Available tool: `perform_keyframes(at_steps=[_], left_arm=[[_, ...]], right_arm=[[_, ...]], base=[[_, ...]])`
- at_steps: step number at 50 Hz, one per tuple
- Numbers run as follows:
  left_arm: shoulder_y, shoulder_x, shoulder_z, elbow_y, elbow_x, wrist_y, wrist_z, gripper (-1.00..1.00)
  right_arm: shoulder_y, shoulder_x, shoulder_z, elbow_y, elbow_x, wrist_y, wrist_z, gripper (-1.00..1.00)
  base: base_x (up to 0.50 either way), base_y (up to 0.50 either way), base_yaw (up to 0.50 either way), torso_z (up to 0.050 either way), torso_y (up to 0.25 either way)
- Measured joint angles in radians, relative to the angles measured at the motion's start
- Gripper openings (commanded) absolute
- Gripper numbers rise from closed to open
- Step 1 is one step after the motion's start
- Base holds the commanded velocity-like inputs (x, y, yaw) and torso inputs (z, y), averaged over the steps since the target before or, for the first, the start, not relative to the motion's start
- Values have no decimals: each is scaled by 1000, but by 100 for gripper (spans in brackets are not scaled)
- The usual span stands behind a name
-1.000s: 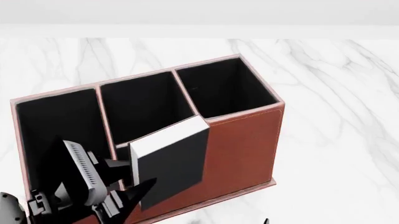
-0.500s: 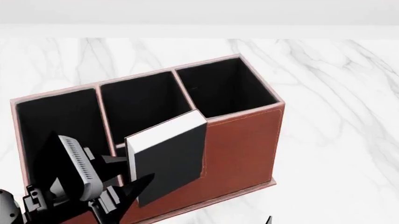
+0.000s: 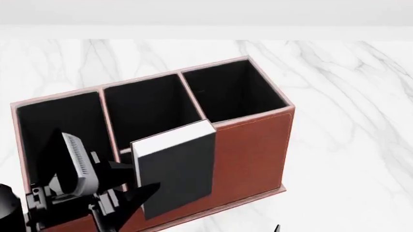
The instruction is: Pick up the book and place it in the back compartment of the caddy.
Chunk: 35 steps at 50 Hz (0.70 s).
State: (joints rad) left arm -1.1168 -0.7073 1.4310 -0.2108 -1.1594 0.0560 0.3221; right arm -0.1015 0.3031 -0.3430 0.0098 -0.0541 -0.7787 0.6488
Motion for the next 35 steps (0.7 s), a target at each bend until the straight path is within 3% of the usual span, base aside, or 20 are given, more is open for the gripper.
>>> perform_keyframes(at_steps=[20, 35], left_arm=[[-41, 18, -5, -129, -41, -31, 209, -100], [-60, 21, -20, -197, -64, -34, 282, -100]], right_arm=[[8, 5, -11, 10, 5, -3, -2, 100], [16, 5, -20, 20, 6, 1, -3, 100]], base=[[0, 0, 0, 0, 2], [0, 0, 0, 0, 1]])
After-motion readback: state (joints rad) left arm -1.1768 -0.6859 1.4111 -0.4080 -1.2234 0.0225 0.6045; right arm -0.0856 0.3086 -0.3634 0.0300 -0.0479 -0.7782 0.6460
